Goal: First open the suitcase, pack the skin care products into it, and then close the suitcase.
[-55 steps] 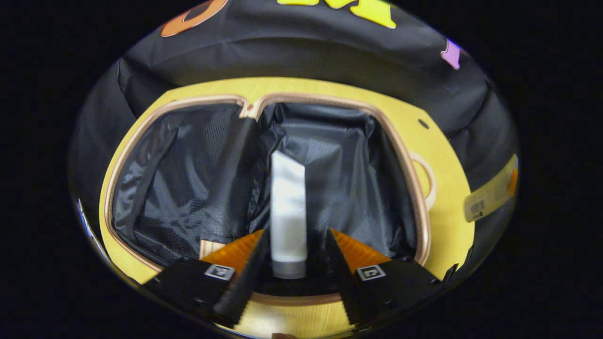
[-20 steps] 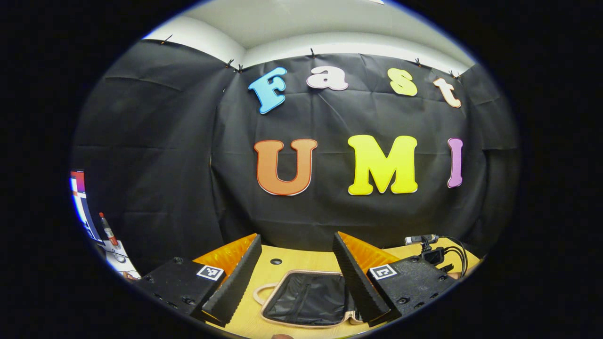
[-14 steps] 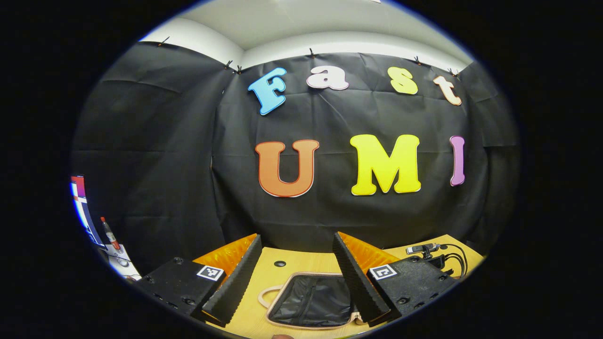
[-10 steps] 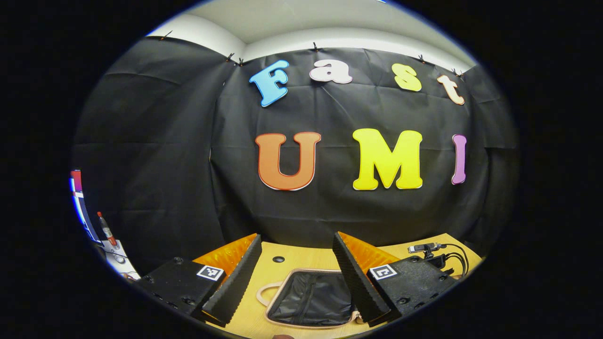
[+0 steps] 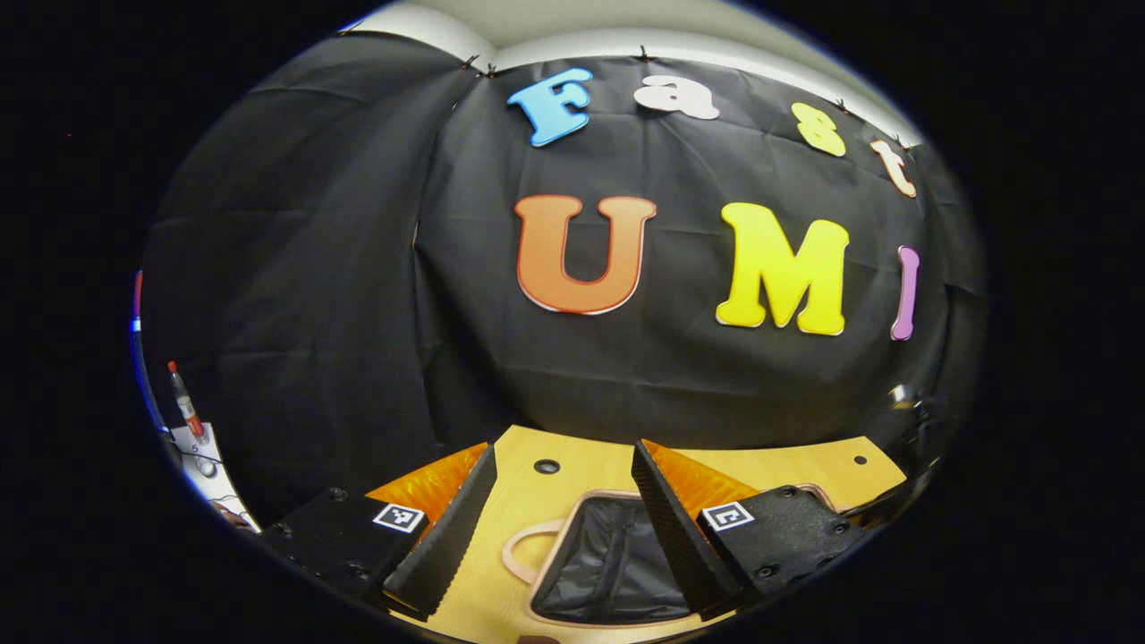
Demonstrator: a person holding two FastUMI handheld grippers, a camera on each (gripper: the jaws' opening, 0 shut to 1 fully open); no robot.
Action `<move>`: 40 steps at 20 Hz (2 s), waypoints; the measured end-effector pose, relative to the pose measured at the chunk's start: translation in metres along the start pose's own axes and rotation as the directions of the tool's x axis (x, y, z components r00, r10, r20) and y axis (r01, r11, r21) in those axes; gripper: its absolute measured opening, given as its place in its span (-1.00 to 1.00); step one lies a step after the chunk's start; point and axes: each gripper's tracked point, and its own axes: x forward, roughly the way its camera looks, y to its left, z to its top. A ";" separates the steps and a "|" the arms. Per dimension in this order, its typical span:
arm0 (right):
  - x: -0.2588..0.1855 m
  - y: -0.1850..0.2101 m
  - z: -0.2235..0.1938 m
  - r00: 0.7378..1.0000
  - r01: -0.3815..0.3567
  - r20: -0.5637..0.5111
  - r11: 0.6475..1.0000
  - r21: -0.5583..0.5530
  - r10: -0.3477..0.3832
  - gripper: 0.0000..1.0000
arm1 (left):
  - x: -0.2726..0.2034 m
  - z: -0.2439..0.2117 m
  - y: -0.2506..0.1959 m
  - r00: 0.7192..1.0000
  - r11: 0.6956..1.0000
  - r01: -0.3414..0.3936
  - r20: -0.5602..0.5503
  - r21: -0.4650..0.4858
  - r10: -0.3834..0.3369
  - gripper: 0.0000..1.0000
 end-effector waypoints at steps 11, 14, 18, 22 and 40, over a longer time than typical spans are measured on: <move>-0.221 -0.072 0.119 0.836 0.139 0.546 0.982 -0.131 -0.046 0.57 | 0.081 -0.179 0.063 0.912 0.838 -0.103 -0.387 -0.536 -0.135 0.97; -0.227 -0.080 0.112 0.840 0.137 0.540 0.984 -0.113 -0.055 0.57 | 0.088 -0.207 0.053 0.888 0.758 -0.127 -0.413 -0.640 -0.199 0.93; -0.227 -0.094 0.103 0.852 0.130 0.519 0.988 -0.087 -0.067 0.56 | 0.090 -0.226 0.046 0.870 0.646 -0.149 -0.410 -0.748 -0.274 0.58; -0.235 -0.118 0.098 0.844 0.151 0.524 0.988 -0.032 -0.112 0.56 | 0.091 -0.225 0.042 0.887 0.541 -0.123 -0.337 -0.832 -0.317 0.21; -0.277 -0.156 0.100 0.796 0.177 0.599 0.979 -0.098 -0.084 0.51 | 0.071 -0.171 0.028 0.918 0.615 -0.049 -0.279 -0.787 -0.283 -0.94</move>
